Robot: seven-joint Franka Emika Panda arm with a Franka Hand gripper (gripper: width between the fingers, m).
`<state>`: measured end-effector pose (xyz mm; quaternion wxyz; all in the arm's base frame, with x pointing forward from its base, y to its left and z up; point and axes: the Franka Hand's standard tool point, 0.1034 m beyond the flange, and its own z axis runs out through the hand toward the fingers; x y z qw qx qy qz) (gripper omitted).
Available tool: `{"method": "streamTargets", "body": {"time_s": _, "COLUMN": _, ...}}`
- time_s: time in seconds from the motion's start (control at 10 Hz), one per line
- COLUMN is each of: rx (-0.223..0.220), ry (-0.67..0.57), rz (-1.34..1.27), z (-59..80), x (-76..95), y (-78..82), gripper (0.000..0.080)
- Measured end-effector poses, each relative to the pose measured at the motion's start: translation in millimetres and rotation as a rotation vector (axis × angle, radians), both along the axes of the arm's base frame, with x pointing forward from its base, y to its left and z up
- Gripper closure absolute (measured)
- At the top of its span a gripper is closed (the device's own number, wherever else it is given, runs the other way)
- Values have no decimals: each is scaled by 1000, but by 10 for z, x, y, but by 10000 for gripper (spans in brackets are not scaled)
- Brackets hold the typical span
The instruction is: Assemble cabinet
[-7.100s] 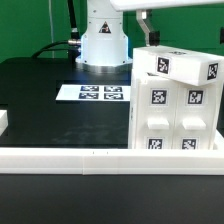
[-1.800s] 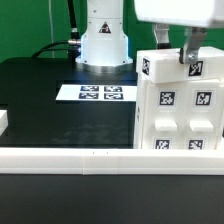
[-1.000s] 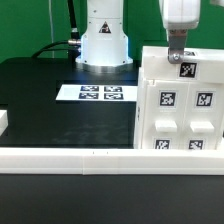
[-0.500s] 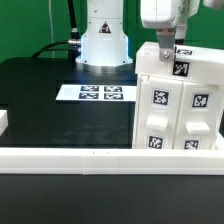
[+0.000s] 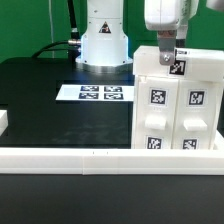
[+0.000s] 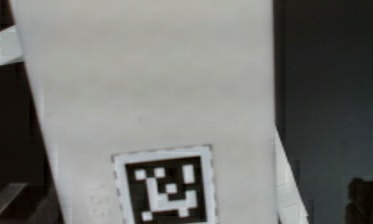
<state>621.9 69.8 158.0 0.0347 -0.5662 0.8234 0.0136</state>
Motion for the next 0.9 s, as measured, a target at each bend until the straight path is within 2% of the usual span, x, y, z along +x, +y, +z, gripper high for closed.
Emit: {"method": "streamTargets", "body": {"time_s": 0.9, "rx": -1, "ry": 1, "rz": 11, "z": -9, "x": -4, "y": 15, "gripper": 2}}
